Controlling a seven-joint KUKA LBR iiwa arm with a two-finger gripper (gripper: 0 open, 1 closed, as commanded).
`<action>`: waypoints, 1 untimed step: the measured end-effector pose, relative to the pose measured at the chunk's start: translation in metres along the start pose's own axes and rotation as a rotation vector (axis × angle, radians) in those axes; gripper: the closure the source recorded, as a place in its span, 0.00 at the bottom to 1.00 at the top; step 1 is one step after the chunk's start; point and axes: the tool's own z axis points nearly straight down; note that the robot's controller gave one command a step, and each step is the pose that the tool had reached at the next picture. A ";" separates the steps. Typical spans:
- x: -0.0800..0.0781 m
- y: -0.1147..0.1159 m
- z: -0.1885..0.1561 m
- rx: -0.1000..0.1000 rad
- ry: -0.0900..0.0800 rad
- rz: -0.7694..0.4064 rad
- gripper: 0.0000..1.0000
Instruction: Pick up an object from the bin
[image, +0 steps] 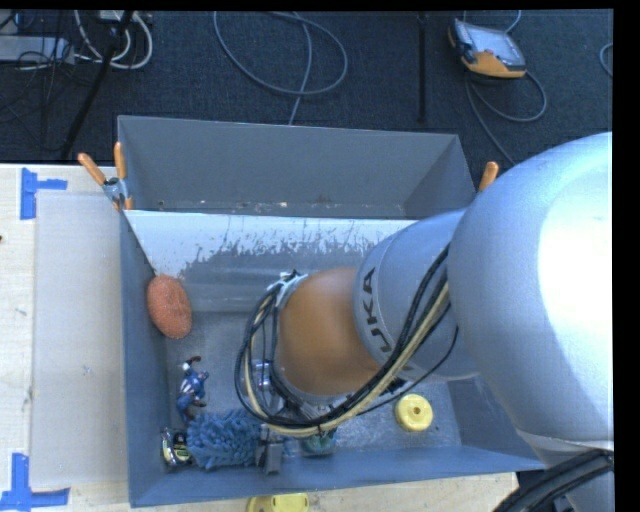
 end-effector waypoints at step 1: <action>-0.001 -0.003 0.000 -0.002 0.000 -0.064 0.00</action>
Offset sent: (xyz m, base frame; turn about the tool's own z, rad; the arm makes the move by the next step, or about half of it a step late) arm -0.0016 -0.0055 -0.0028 0.0073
